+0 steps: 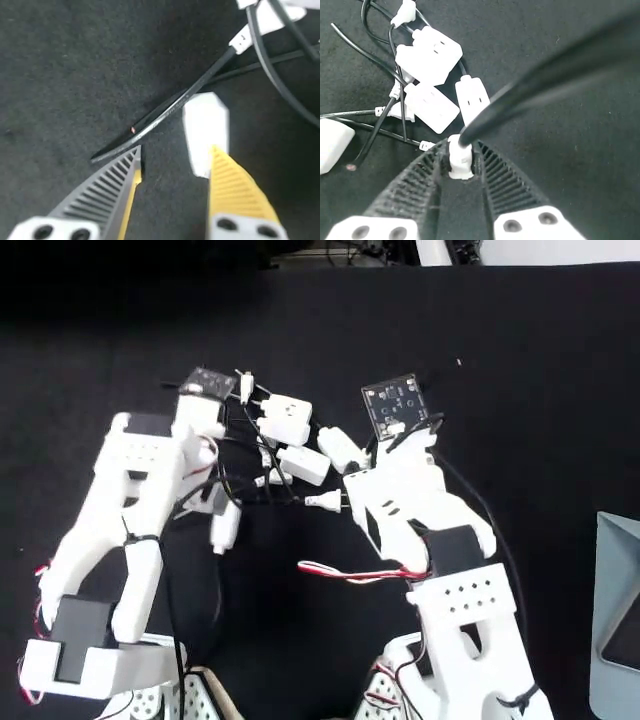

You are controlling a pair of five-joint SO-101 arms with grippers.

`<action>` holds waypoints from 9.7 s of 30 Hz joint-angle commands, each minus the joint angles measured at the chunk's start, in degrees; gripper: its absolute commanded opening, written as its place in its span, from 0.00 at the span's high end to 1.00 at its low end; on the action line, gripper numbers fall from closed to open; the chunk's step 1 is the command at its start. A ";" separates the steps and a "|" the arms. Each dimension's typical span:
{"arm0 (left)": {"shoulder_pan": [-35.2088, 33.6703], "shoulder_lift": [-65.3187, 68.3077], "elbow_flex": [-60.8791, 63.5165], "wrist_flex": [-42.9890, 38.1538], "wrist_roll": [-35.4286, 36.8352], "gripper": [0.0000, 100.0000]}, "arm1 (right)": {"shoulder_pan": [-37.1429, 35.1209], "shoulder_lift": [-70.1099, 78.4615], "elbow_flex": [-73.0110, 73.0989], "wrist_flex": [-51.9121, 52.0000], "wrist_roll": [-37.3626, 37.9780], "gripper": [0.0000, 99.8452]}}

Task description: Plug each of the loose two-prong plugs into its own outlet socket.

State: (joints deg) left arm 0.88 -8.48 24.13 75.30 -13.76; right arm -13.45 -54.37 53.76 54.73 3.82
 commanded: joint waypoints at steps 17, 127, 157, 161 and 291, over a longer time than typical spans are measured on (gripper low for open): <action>14.64 -0.53 1.10 -2.81 6.77 0.79 | 0.44 -0.57 -0.66 -0.79 0.00 0.99; 8.31 3.87 -6.90 -3.87 -13.19 0.77 | 0.70 -0.92 -0.66 0.62 0.09 0.99; -23.78 -50.20 38.11 -15.21 14.07 0.77 | -29.01 1.10 7.43 -16.79 -4.48 0.99; -23.69 -49.76 38.11 -15.21 14.07 0.77 | -29.10 7.52 7.25 -21.80 -4.31 0.99; -24.22 -50.20 41.80 -18.20 13.71 0.77 | -19.96 28.53 -16.31 -14.86 6.24 0.99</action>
State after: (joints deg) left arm -22.86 -58.15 66.51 58.33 -0.40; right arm -35.78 -22.37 45.32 37.41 12.79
